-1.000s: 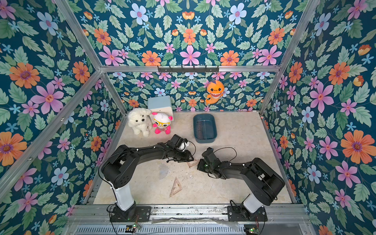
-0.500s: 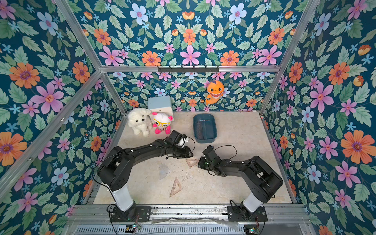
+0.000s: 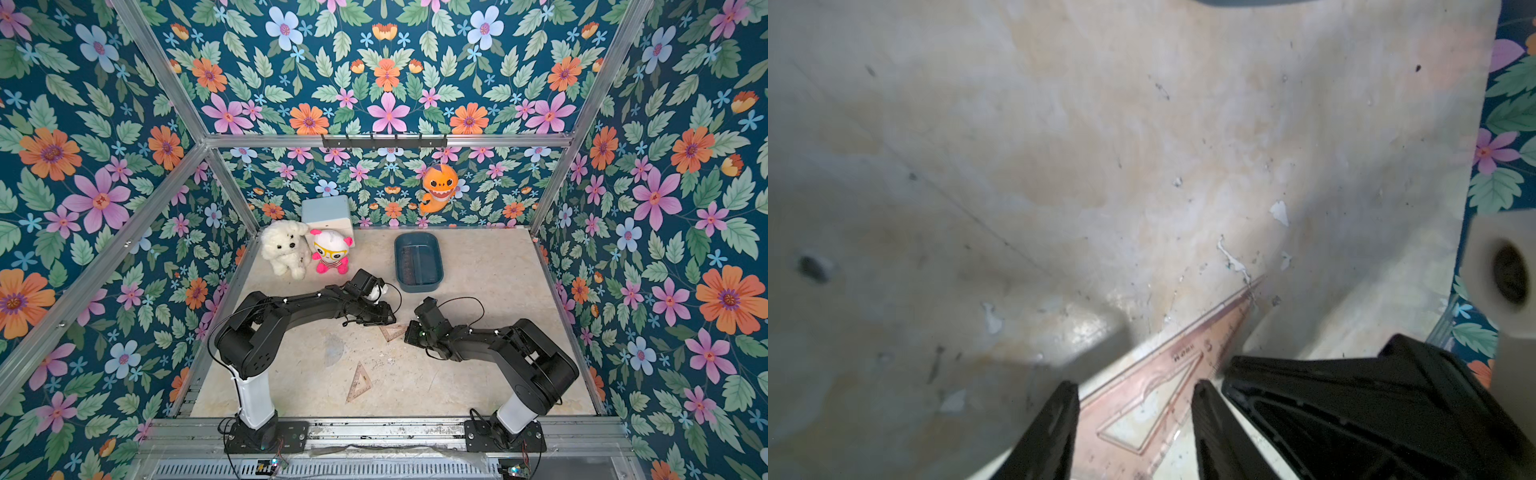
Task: Put the scattered rulers into the storage box
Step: Pick up the ruler from the center of the board.
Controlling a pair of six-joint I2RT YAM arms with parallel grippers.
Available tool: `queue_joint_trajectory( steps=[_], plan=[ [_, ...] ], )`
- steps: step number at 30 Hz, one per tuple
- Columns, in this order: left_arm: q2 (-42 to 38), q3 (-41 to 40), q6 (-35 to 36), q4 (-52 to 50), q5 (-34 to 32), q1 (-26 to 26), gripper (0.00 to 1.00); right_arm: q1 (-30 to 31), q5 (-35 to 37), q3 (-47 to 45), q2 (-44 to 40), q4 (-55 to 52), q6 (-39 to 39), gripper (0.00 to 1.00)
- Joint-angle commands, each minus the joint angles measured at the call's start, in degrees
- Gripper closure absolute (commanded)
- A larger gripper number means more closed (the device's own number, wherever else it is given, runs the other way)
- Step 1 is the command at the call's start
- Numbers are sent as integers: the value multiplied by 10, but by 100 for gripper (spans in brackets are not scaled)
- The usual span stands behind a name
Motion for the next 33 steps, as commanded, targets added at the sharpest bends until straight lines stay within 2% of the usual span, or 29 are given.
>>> queue_joint_trajectory(
  steps=[1,5,10,14,21,28,33],
  plan=[
    [-6,-23,-16,7,28,-6,50,0,-5,4,7,4,-7,91],
    [-21,-67,-39,53,65,-6,50,-1,-5,8,10,5,-6,91],
    [-40,-89,-41,57,56,-6,50,-4,-3,4,-15,-7,-11,91],
    [-42,-88,-38,56,47,-5,50,-6,-2,1,-30,-1,-14,92],
    [-49,-84,-33,51,40,-5,49,-5,-18,13,-2,21,-13,92],
    [-49,-84,-30,49,40,-4,47,-6,-21,17,4,23,-13,87],
    [-49,-83,-30,49,41,-3,45,-6,-22,25,14,22,-13,87]
  ],
)
